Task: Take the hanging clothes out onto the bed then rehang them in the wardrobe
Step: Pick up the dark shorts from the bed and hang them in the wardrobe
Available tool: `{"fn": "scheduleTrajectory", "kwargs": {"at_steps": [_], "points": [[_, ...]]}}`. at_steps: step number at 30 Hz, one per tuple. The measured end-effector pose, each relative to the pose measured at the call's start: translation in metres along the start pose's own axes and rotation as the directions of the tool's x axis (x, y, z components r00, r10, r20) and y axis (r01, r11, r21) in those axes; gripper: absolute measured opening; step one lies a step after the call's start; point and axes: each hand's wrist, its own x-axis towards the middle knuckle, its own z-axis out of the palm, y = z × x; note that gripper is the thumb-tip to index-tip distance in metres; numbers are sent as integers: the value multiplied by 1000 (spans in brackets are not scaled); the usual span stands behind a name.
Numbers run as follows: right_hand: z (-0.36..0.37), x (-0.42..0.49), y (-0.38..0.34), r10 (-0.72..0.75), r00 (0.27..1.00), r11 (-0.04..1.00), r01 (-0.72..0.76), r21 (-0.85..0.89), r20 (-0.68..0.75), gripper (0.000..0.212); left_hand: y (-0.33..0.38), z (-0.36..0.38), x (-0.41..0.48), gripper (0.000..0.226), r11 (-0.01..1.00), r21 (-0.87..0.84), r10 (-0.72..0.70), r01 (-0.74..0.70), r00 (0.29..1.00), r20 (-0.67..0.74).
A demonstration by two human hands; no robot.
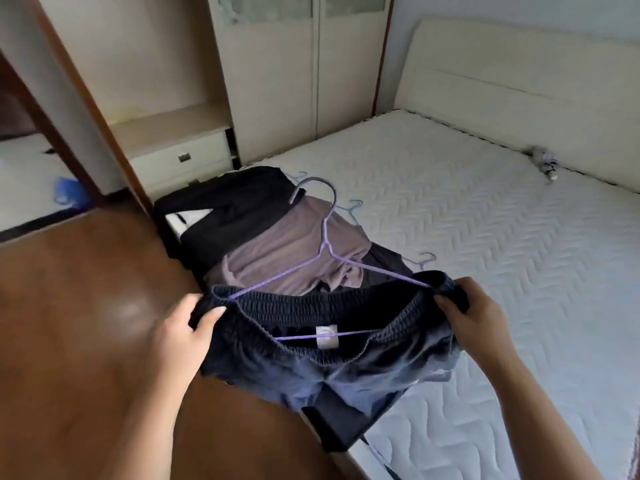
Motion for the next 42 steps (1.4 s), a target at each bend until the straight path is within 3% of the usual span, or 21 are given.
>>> {"fn": "scheduleTrajectory", "kwargs": {"at_steps": [4,10,18,26,30,33,38,42], "points": [[79,-10,-70,-131,983,990,136,-29,131,18,-89,-69,-6,39,986,97,-124,133,988,-93],[200,-29,-155,-256,882,960,280,-3,395,20,-192,-151,-34,16,925,96,-346,369,918,-196],[314,5,-216,-272,760,929,367,-45,590,18,-264,-167,-8,20,828,116,-516,549,826,-228],[420,129,-282,-257,725,937,350,-20,639,25,-296,-150,134,21,782,106,-586,614,783,-210],[457,201,-326,-273,706,940,340,25,653,14,-302,-148,226,21,791,123,-570,599,795,-208],[490,242,-362,-276,689,944,326,53,670,15,-316,-147,277,26,763,103,-609,638,764,-214],[567,278,-418,-303,625,933,347,91,719,16,-364,-157,333,4,717,99,-654,690,715,-246],[638,300,-470,-285,584,929,363,70,760,13,-422,-176,392,6,697,77,-674,713,688,-269]]}}
